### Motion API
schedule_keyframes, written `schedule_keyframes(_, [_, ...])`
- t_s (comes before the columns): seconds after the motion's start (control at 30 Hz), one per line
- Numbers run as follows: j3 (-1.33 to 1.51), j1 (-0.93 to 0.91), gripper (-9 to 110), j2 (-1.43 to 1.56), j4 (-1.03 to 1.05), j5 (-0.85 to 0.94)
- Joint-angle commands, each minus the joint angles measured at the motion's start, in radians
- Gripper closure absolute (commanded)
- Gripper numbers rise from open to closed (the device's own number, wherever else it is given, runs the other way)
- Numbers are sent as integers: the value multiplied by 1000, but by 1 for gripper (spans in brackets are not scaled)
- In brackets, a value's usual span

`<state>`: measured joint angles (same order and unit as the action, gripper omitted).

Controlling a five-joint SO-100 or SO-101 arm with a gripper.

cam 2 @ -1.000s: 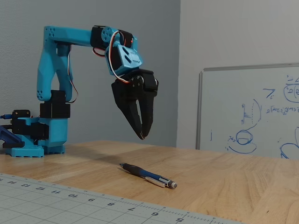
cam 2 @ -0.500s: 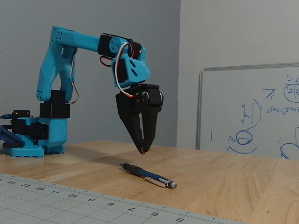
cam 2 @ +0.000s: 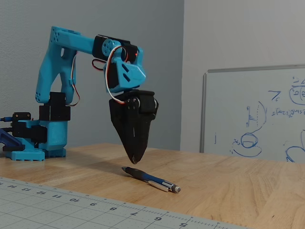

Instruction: Touch the pen.

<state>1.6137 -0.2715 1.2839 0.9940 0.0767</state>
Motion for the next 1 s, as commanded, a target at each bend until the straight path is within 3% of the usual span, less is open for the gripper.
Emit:
schedule_keyframes(0.0, [-91,8,101,11,-3,-6])
schedule_keyframes(0.97, [-123,44,101,-11,-6,-6])
